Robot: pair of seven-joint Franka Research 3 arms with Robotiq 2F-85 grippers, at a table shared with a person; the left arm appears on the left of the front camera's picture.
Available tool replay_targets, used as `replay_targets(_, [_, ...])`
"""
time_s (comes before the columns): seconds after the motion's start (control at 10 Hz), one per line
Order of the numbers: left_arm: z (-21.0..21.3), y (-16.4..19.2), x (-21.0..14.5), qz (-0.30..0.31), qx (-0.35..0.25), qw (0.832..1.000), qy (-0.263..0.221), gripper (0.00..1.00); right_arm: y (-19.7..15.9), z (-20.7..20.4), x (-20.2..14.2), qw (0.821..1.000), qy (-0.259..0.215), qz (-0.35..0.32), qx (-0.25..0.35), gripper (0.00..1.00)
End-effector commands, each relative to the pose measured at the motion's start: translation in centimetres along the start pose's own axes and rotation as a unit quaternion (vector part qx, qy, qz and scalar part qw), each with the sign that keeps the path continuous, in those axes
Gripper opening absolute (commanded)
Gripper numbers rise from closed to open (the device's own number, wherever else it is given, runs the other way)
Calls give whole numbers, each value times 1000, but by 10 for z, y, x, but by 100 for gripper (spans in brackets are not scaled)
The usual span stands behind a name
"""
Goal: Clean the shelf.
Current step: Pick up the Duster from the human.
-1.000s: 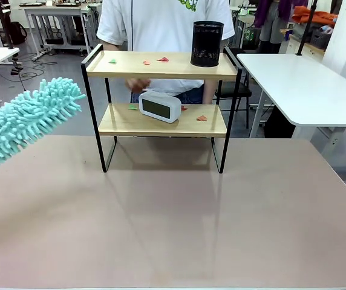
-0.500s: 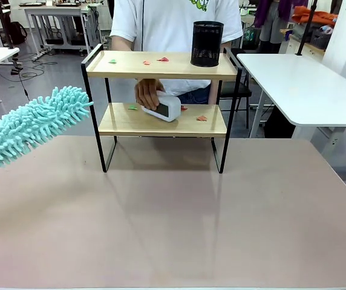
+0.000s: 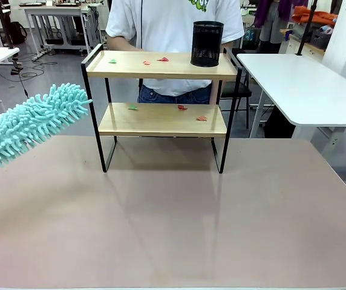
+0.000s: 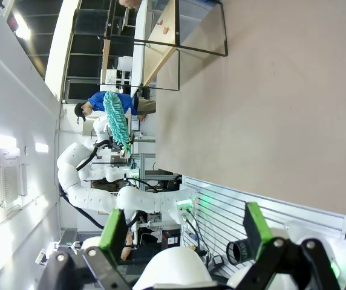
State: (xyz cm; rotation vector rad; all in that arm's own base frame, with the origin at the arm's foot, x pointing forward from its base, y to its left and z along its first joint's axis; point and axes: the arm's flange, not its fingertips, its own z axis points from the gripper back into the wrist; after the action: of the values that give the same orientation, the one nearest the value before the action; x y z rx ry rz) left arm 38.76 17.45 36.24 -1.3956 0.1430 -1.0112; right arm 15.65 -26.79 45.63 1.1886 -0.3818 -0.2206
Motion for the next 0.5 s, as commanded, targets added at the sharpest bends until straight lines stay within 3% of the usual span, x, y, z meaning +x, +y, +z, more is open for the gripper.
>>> replay_targets(0.0, [1, -7, -2, -11, 1, 1000, 8, 0, 2, 1, 1, 1000, -4, 14, 8, 100])
replay_targets(0.3, [1, -7, -2, -11, 1, 1000, 8, 0, 2, 1, 1, 1000, -4, 14, 8, 100])
replay_targets(0.4, [0, 0, 0, 0, 1, 1000, 0, 13, 2, 1, 1, 1000, -4, 14, 8, 100])
